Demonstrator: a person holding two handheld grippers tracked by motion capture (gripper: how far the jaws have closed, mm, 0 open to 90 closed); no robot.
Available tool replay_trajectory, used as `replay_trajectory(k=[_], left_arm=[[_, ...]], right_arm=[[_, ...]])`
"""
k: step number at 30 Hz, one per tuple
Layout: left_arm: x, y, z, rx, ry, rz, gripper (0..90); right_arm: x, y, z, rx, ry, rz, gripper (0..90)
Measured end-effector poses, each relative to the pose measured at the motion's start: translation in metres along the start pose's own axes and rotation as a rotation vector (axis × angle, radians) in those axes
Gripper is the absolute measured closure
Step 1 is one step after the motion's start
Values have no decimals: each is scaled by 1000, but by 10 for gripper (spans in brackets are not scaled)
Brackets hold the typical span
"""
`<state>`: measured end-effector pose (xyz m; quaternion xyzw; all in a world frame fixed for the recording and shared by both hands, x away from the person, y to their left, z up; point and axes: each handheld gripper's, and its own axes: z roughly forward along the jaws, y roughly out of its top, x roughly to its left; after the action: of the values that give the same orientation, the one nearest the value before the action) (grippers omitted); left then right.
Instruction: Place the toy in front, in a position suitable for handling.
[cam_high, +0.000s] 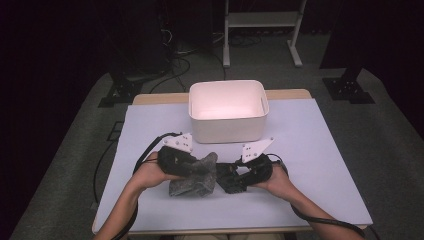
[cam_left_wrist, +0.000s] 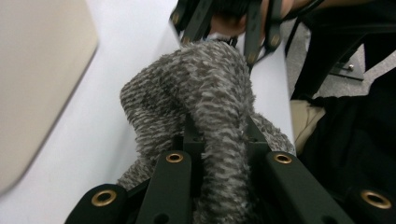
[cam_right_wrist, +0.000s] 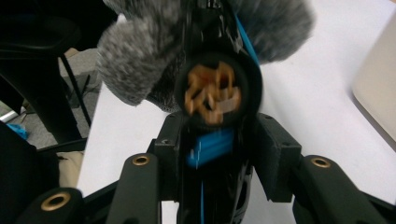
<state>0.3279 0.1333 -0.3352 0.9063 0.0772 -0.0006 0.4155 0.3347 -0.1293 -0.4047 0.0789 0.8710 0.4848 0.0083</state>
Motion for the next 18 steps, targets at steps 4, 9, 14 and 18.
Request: replay_trajectory(k=[4, 9, 14, 18], left_arm=[[-2, 5, 2, 27, 14, 17, 777], [-5, 15, 7, 56, 14, 38, 777], [-8, 30, 15, 107, 30, 75, 777], [-9, 42, 22, 105, 16, 98, 776]], right_arm=[[0, 0, 0, -3, 4, 2, 565], [2, 3, -5, 37, -5, -9, 560], [5, -1, -17, 36, -28, -5, 548], [7, -9, -30, 12, -52, 7, 563]])
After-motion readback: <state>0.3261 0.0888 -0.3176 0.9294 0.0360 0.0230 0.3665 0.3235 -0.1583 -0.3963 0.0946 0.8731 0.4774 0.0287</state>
